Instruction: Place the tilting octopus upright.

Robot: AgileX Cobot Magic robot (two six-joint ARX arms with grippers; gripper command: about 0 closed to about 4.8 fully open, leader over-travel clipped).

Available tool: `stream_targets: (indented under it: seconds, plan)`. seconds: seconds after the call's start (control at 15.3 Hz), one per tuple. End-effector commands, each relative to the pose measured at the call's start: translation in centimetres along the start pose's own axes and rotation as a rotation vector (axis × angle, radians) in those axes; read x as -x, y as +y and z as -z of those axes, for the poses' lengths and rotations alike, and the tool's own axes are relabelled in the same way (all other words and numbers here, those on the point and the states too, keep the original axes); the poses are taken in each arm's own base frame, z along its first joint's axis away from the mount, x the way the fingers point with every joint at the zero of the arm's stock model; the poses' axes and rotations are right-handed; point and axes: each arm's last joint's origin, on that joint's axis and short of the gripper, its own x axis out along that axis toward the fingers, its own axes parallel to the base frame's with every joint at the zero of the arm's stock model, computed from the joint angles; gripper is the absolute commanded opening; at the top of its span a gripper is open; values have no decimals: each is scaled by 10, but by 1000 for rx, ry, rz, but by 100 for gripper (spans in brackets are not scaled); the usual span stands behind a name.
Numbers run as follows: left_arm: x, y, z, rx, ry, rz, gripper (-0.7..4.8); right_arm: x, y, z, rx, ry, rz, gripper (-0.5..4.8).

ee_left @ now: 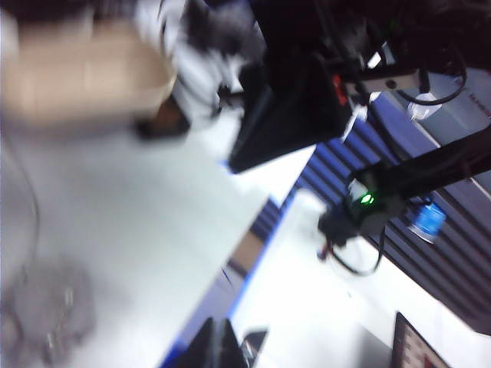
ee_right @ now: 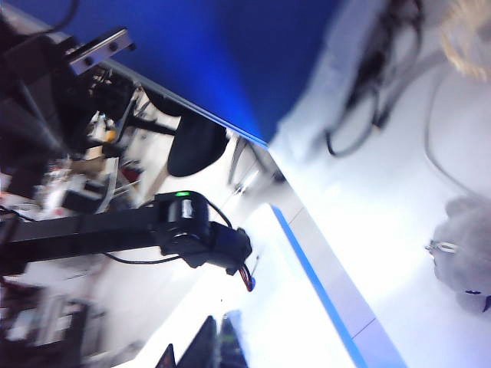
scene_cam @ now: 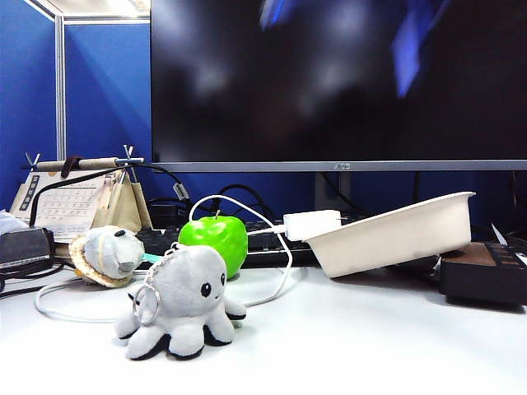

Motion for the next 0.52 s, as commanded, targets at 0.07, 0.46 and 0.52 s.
stream_targets:
  seconds: [0.07,0.46,0.52]
  plan:
    - [28,-38,9,-179,-129,-81,-6,30,34,17,98,-103,93,-1]
    - [82,-110,68,-456,-410,-270,-6,86,77,79,227,-218,254,-1]
    - [85,-113,72,-466,-425,-269,-6,93,84,86,260,-259,254,-1]
